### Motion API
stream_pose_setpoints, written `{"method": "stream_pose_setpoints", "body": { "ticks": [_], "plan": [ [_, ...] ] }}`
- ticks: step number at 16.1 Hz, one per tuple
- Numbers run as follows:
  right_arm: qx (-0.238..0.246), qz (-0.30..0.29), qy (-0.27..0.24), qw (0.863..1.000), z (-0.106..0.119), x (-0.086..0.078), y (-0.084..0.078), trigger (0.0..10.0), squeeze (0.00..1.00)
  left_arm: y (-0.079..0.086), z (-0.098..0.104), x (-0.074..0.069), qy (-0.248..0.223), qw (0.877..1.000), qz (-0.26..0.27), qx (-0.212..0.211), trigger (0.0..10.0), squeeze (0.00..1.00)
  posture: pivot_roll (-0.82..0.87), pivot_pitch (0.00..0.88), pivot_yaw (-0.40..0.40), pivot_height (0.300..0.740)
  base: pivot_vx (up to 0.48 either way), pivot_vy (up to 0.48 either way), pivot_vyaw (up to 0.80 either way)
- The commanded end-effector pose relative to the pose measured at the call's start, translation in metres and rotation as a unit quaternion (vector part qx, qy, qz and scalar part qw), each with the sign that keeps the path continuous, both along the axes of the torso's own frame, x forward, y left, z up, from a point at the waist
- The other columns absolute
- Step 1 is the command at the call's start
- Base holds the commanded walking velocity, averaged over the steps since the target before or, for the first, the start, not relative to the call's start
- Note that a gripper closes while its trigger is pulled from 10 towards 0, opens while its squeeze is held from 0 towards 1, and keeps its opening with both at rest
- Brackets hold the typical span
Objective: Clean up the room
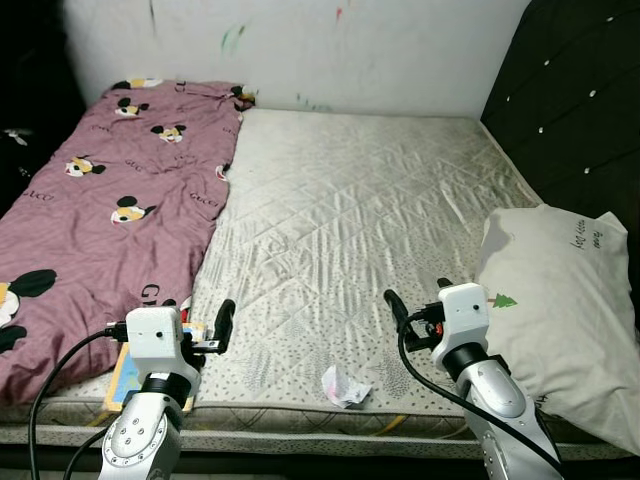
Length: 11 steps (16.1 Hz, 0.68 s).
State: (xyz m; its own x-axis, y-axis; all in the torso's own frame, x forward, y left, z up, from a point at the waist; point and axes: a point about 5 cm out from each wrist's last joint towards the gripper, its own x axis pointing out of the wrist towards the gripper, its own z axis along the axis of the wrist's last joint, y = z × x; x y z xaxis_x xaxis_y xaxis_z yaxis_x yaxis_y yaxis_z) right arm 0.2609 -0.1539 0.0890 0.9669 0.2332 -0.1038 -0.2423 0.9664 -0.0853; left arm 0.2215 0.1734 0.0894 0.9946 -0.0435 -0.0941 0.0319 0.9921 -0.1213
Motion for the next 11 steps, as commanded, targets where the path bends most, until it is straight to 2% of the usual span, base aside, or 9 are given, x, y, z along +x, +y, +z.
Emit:
{"method": "stream_pose_setpoints", "body": {
  "ticks": [1,4,7,9,11],
  "plan": [
    [0.003,0.002,-0.010,1.000,0.0072,0.0019,-0.0003,10.0,0.00,0.0033,0.0038,0.0011,-0.007,1.000,0.013,0.005,10.0,0.00,-0.02,0.022,-0.055,0.740,0.000,0.000,0.00],
    [0.004,0.003,-0.010,1.000,0.0077,0.0031,-0.0003,10.0,0.00,0.0057,0.0045,0.0027,-0.010,1.000,0.023,0.000,10.0,0.00,-0.02,0.025,-0.055,0.732,0.000,0.000,0.00],
    [0.007,0.004,-0.009,1.000,0.0076,0.0033,-0.0003,10.0,0.00,0.0062,0.0046,0.0036,-0.010,1.000,0.026,0.001,10.0,0.00,-0.02,0.026,-0.056,0.702,0.000,0.000,0.00],
    [0.007,0.006,-0.007,1.000,0.0067,0.0031,0.0000,10.0,0.00,0.0063,0.0031,0.0041,0.000,0.999,0.035,-0.017,10.0,0.00,-0.02,0.023,-0.057,0.679,0.000,0.000,0.00],
    [0.008,0.008,-0.006,1.000,0.0061,0.0033,0.0002,10.0,0.00,0.0048,0.0043,0.0051,-0.003,1.000,0.029,-0.011,10.0,0.00,-0.02,0.022,-0.058,0.657,0.000,0.000,0.00]
  ]
}}
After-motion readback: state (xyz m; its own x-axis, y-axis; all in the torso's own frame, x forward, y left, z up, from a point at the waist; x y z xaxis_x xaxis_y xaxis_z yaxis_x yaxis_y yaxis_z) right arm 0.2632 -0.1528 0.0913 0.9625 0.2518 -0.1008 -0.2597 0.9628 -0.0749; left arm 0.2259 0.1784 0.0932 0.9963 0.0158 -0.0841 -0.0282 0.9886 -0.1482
